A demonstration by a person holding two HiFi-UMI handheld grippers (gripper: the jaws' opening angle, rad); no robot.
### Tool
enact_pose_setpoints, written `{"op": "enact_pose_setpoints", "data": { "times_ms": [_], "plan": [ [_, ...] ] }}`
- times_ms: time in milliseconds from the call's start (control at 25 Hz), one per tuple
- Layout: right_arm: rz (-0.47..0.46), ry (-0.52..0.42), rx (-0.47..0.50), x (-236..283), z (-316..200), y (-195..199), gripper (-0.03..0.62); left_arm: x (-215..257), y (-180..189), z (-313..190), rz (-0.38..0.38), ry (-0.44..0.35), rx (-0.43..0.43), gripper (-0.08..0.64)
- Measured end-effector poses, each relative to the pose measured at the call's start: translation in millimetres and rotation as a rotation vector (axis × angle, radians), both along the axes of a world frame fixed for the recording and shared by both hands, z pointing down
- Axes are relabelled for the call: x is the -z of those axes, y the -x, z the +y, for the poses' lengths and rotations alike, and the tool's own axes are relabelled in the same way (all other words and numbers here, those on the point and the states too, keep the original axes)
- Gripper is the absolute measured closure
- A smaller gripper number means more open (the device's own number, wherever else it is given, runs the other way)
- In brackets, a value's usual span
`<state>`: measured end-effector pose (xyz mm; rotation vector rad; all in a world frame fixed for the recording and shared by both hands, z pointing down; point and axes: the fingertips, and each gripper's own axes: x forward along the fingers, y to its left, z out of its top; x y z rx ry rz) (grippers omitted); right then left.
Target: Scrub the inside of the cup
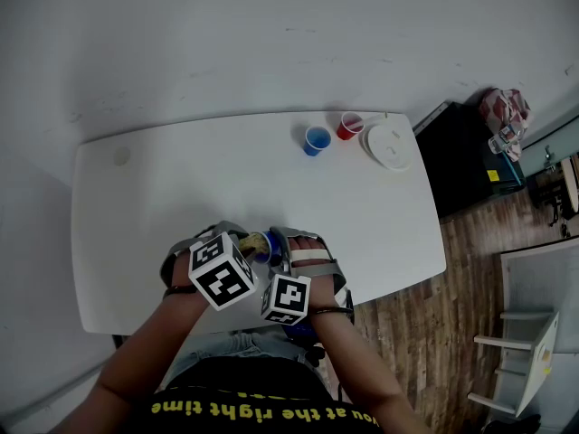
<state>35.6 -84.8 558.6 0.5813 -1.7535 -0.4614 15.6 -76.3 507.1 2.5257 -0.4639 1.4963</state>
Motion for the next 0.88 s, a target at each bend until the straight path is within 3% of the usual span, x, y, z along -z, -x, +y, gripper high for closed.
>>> {"op": "enact_pose_setpoints", "data": {
  "times_ms": [200,480,720,880],
  "plan": [
    [0.019,-0.013,-0.018,1.0,-5.7,-10.2,0.331,-2.3,2.4,7.1,-0.011,0.021,-0.017,0.448],
    [0.023,-0.004,-0.015,-1.6,-3.3,-11.5,0.331,4.3,-6.6,17.6,0.051,0.081,-0.028,0.448],
    [0.002,-0.001,-0.015,-0.5,0.4,-5.7,0.331,9.0,-0.5,0.0,0.04,0.006,0.004,0.448],
    [0.0,-0.008,-0.022,3.8,-1.0,-7.3,0.331,6.0,2.8,-1.5,0.019,0.009,0.011,0.448]
  ]
}}
